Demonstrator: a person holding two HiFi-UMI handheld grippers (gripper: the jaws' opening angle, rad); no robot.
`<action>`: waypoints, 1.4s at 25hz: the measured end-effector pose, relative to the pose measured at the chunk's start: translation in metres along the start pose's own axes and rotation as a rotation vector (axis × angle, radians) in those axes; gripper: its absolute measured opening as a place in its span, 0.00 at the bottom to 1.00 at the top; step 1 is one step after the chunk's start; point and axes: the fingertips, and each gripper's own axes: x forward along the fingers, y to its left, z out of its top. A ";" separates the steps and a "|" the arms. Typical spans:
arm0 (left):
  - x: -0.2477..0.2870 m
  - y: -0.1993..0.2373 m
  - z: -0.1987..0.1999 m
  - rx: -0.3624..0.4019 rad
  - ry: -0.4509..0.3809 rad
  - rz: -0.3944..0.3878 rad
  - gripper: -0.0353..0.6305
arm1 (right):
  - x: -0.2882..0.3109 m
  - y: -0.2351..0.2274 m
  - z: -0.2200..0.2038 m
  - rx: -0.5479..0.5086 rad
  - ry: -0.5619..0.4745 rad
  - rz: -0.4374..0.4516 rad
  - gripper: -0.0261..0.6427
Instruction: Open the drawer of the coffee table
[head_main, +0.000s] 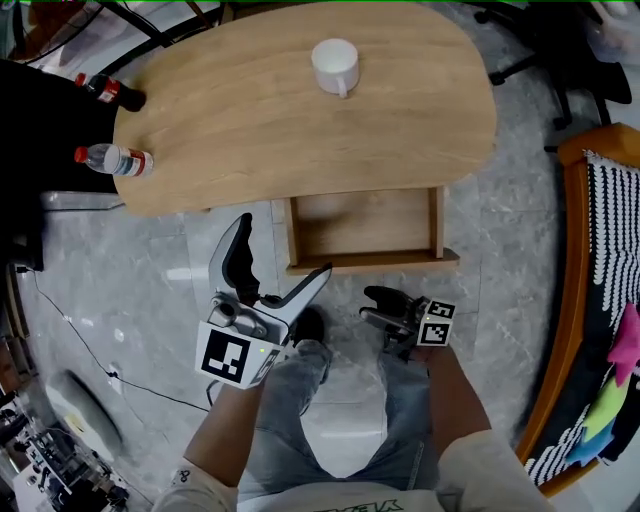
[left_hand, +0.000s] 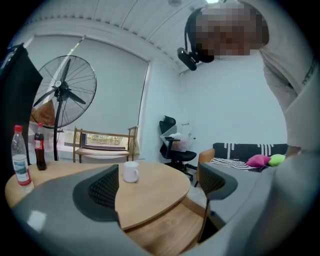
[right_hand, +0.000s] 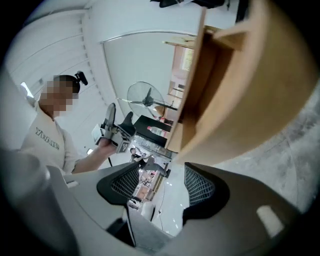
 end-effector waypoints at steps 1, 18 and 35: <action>0.000 -0.003 0.013 0.000 0.000 -0.003 0.79 | 0.003 0.026 0.014 -0.044 0.006 0.015 0.47; -0.056 0.044 0.415 0.065 -0.260 0.113 0.79 | 0.008 0.543 0.406 -1.127 -0.390 -0.441 0.39; -0.068 0.050 0.520 0.124 -0.238 0.243 0.05 | -0.049 0.663 0.472 -1.240 -0.579 -0.651 0.16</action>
